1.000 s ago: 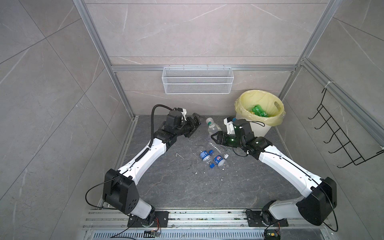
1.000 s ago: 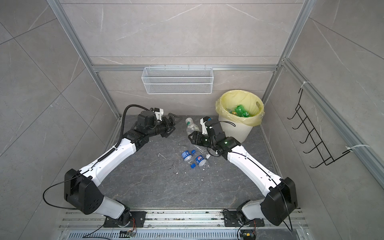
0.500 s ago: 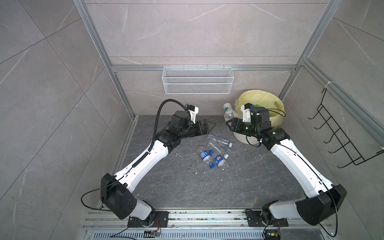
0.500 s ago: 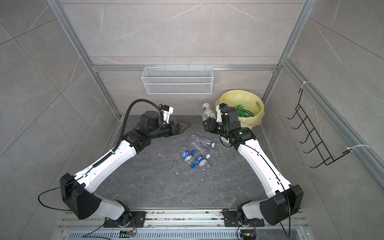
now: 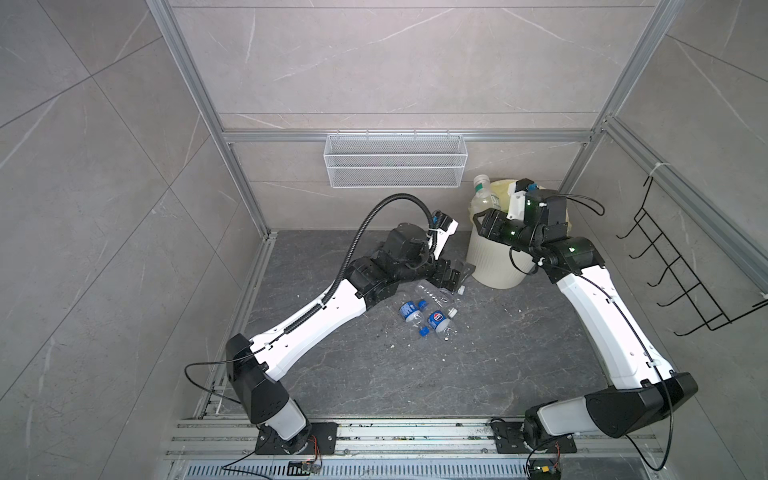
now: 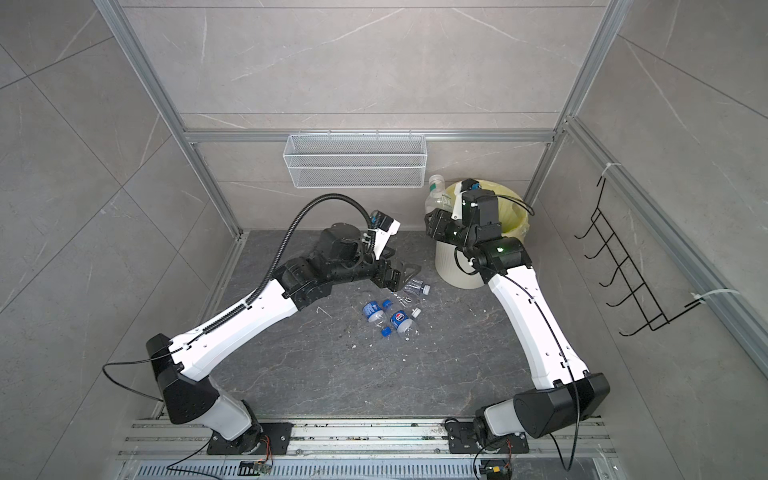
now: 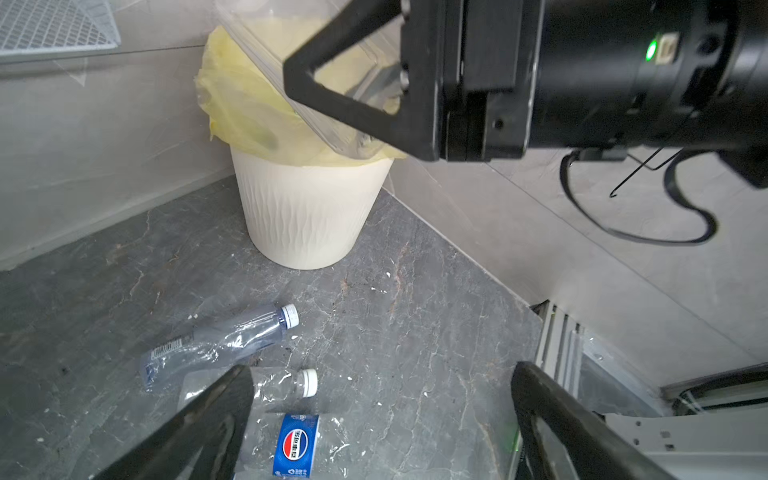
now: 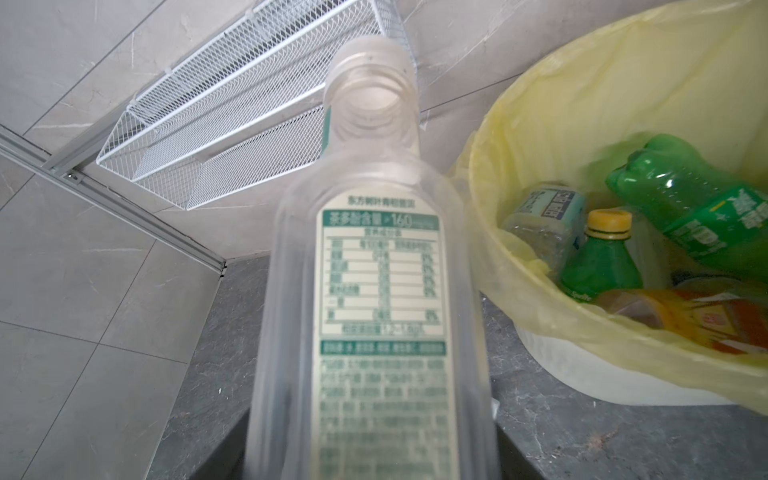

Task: Throw the plastic bottles in the bin
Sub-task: 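Lower the green-labelled bottle into the bin and open the right gripper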

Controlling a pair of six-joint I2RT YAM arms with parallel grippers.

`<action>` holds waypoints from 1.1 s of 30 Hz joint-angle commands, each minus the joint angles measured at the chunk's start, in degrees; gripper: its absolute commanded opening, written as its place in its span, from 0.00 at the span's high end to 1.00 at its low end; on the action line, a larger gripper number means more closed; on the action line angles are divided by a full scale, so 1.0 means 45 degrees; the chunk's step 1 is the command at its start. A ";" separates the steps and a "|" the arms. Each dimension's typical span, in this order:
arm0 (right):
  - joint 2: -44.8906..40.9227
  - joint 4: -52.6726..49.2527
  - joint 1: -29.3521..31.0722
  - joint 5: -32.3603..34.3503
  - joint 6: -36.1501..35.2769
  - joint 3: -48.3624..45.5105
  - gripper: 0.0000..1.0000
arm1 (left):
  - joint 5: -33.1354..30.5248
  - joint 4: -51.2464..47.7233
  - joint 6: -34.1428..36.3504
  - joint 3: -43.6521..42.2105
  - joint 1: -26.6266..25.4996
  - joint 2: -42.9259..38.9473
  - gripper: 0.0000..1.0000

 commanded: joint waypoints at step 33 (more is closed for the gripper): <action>0.2839 -0.1989 -0.3374 0.0961 -0.0098 0.4352 0.07 | -0.1168 -0.0754 0.3256 0.5003 -0.1030 0.3081 0.00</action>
